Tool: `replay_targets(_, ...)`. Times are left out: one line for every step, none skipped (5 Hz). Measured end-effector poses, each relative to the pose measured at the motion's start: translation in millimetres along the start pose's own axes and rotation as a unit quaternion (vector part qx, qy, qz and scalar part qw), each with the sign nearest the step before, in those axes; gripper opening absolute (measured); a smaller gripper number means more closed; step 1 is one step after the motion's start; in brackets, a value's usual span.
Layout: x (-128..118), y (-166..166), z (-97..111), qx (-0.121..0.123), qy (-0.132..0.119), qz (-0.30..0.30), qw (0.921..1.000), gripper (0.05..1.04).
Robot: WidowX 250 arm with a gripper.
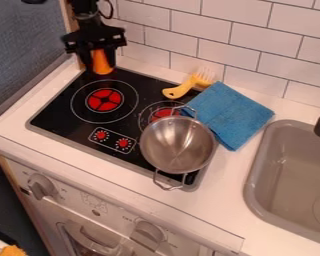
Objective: Moved the orange object to the upper left corner of the burner
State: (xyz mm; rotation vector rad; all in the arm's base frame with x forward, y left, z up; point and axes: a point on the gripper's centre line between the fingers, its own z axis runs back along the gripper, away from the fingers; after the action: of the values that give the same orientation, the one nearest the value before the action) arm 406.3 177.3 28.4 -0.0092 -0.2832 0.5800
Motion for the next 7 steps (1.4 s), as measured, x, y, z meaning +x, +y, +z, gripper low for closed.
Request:
replay_targets(1,0,-2,-0.011,-0.001,-0.004,0.9999,0.645)
replay_targets(-8,1,-11,-0.012,0.019,-0.003,0.9997,0.918)
replay_targets(-8,1,-12,-0.012,0.019,0.004,0.9997,1.007)
replay_targets(-9,1,-11,-0.012,0.019,0.005,0.9997,1.004)
replay_targets(-12,2,-10,-0.010,0.021,0.006,0.9997,1.001)
replay_targets(-12,4,0,-0.002,0.017,0.008,0.9998,1.001)
replay_targets(-3,3,29,0.001,-0.018,0.002,0.9998,1.001)
